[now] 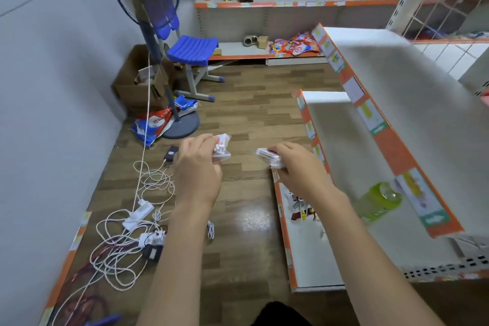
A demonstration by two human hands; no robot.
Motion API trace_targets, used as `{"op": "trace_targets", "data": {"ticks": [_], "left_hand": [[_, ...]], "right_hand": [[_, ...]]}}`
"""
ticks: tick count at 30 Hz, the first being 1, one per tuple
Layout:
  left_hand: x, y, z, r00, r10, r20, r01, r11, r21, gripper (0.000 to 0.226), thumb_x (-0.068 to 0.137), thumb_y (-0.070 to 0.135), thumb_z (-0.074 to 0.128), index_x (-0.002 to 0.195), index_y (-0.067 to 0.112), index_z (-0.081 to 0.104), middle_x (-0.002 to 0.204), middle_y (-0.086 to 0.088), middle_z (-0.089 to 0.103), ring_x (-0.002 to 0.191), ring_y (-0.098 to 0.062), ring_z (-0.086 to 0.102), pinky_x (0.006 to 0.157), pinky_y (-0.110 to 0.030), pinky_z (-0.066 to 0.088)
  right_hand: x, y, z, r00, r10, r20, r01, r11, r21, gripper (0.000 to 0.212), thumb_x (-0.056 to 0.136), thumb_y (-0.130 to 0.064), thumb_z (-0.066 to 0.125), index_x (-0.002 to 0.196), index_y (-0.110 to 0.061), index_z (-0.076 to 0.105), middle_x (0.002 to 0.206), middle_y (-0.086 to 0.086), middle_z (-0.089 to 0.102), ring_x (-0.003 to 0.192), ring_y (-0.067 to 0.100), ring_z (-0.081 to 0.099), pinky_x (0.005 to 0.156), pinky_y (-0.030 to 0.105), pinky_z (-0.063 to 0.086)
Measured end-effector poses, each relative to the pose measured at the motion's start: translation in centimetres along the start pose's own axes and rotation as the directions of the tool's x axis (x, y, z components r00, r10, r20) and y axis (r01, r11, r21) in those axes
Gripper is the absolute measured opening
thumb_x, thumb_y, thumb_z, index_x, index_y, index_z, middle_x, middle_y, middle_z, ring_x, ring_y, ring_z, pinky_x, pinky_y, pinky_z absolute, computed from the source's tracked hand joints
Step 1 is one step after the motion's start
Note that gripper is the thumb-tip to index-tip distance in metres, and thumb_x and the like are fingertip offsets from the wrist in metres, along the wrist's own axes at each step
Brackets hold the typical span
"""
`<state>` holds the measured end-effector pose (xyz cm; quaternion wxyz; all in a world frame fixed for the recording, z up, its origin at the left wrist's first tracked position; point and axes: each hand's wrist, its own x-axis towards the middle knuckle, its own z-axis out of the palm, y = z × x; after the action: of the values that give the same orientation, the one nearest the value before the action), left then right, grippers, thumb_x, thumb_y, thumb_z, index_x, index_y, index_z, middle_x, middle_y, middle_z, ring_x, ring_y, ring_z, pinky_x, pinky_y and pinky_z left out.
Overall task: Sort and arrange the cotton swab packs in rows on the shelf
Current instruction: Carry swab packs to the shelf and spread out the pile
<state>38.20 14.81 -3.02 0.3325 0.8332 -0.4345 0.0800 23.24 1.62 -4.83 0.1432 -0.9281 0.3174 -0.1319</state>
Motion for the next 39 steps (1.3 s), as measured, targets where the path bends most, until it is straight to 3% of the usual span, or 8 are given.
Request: {"op": "trace_targets", "data": {"ticks": [8,12,17,25,32,39], "left_hand": [[11.1,-2.2,6.5,0.999,0.004,0.051,-0.004,1.000,0.010,0.043,0.071,-0.010,0.059,0.110,0.006,0.065,0.109,-0.010,0.064,0.105,-0.031,0.050,0.090,-0.040,0.040],[18.1,-2.3,10.1,0.998,-0.005,0.066,0.003,0.999,0.033,0.038,0.073,-0.007,0.058,0.108,0.005,0.065,0.108,-0.011,0.064,0.105,-0.033,0.049,0.089,-0.041,0.037],[26.4,-2.6,13.5,0.998,0.008,0.060,-0.013,0.997,0.071,0.038,0.072,-0.006,0.062,0.108,0.006,0.065,0.108,-0.010,0.065,0.104,-0.032,0.050,0.090,-0.040,0.039],[35.8,-5.2,19.5,0.992,-0.107,0.063,0.104,0.994,0.045,0.038,0.074,-0.006,0.062,0.109,0.007,0.064,0.109,-0.009,0.063,0.108,-0.029,0.048,0.093,-0.040,0.040],[49.2,-8.8,25.0,0.996,-0.009,0.085,0.007,1.000,0.031,0.038,0.072,-0.005,0.064,0.108,0.007,0.064,0.107,-0.008,0.064,0.104,-0.030,0.051,0.087,-0.039,0.039],[63.9,-9.4,29.9,0.963,0.204,0.174,-0.206,0.979,-0.009,0.039,0.065,-0.008,0.066,0.102,0.005,0.065,0.102,-0.007,0.066,0.099,-0.032,0.055,0.084,-0.042,0.042]], "right_hand": [[11.3,4.8,0.7,0.996,0.081,-0.036,-0.080,0.997,0.022,0.048,0.081,-0.001,0.045,0.125,-0.018,0.051,0.120,-0.001,0.058,0.111,0.022,0.049,0.078,0.032,0.039],[19.5,7.5,-0.6,0.999,0.051,-0.018,-0.050,0.998,0.045,0.043,0.081,-0.004,0.046,0.121,-0.017,0.050,0.117,0.001,0.059,0.108,0.024,0.050,0.078,0.038,0.045],[28.9,10.6,-1.8,0.999,0.011,-0.054,-0.008,0.998,0.061,0.033,0.081,-0.008,0.049,0.113,-0.017,0.049,0.104,0.003,0.062,0.094,0.026,0.053,0.064,0.036,0.042],[41.1,13.6,0.9,0.992,-0.119,-0.030,0.121,0.991,0.057,0.035,0.081,-0.008,0.051,0.115,-0.018,0.053,0.110,-0.004,0.061,0.101,0.021,0.052,0.065,0.034,0.043],[54.3,17.0,2.3,0.993,-0.118,-0.016,0.117,0.992,-0.040,0.033,0.084,-0.008,0.051,0.116,-0.017,0.054,0.112,-0.002,0.061,0.102,0.020,0.053,0.065,0.032,0.044],[66.2,19.2,2.4,0.997,0.012,-0.077,-0.015,0.999,-0.041,0.037,0.082,-0.010,0.050,0.118,-0.019,0.053,0.116,-0.007,0.060,0.107,0.017,0.051,0.070,0.028,0.041]]}}
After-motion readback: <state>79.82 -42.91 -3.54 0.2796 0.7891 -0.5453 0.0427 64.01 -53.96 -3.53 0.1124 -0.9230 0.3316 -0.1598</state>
